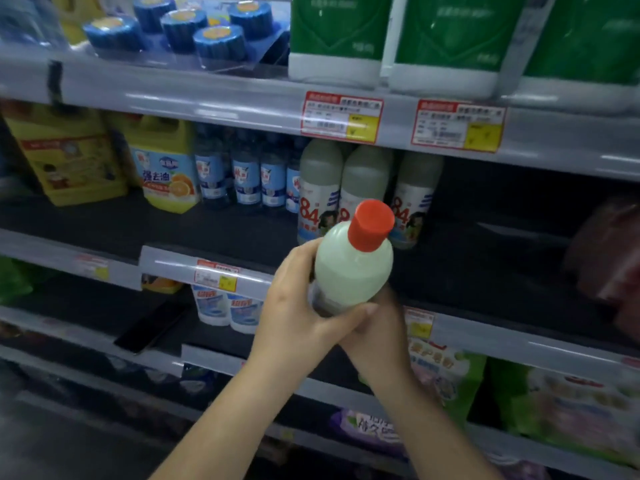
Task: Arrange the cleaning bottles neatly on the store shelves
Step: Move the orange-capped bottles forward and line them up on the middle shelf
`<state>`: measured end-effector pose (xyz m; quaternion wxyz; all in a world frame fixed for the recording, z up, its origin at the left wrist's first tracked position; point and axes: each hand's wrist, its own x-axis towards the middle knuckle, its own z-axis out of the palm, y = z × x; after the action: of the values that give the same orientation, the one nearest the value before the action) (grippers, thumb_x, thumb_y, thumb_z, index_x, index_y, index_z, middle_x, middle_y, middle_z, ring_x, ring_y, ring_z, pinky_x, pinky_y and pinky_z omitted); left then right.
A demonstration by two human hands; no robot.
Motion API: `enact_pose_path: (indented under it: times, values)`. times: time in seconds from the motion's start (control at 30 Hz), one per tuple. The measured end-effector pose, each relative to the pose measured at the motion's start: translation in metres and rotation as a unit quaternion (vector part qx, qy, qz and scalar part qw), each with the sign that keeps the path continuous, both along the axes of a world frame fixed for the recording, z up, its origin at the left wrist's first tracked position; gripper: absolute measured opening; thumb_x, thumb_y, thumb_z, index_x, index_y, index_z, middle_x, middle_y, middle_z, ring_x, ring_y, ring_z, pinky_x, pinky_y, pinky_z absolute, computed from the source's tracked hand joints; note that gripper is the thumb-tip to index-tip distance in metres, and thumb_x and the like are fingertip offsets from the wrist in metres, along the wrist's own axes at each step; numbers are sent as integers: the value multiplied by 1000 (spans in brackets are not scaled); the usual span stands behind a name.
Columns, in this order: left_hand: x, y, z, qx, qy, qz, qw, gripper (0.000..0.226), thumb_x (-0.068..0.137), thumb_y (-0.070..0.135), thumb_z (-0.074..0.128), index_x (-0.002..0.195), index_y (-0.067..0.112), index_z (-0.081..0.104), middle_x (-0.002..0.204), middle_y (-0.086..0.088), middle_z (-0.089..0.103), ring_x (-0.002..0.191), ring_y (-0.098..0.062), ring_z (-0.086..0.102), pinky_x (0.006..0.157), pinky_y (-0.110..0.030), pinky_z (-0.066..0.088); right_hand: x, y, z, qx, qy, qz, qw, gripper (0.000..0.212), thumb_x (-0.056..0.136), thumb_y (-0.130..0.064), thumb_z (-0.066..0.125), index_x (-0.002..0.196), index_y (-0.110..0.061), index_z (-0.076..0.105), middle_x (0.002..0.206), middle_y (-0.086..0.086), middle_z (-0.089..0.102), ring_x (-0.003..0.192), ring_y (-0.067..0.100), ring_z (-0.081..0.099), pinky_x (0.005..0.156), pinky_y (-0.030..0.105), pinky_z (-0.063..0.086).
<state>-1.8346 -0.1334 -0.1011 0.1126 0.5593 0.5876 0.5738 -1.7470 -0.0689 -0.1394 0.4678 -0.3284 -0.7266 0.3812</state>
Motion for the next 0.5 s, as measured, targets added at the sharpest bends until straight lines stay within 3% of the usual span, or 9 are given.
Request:
enact_pose_path:
  times: [0.07,0.13,0.2,0.33,0.4,0.5]
  values:
    - [4,11,4,0,18,-36,999,69,63,36,77,124,34,44,119,20,52,112,1,47,90,-14,41,14,13,3,32,-7,-33,999,53,63,-45,68,109,-21,55,105,-7,62,97,-4,58,78,8,45]
    - [8,23,7,-12,29,-66,997,71,66,31,79,128,29,44,122,15,53,114,-3,49,93,-22,44,26,27,10,53,-19,-56,997,57,63,-34,76,112,-14,56,106,-7,61,97,-1,57,74,0,41]
    - [11,36,10,-25,37,-87,995,69,68,26,80,128,27,44,121,13,55,112,-2,50,91,-21,46,37,37,14,61,-27,-71,995,61,65,-20,81,119,-13,54,109,-8,59,101,2,55,75,-1,40]
    - [23,58,13,-22,30,-82,996,65,68,20,79,125,19,47,104,29,49,96,11,47,76,2,38,50,60,17,70,-33,-93,993,66,66,-11,80,124,-18,50,112,-5,57,102,5,54,80,13,48]
    - [30,66,11,-14,31,-78,996,62,69,19,78,123,23,47,103,28,47,96,11,44,76,5,34,55,67,16,69,-24,-96,993,67,66,-13,79,124,-26,47,112,-5,57,103,8,56,80,14,48]
    - [38,79,3,7,14,-89,996,59,70,16,77,112,38,43,107,27,49,100,7,49,80,2,36,60,74,15,53,-12,-89,995,60,65,-21,75,119,-30,47,114,-2,59,105,14,59,84,33,54]
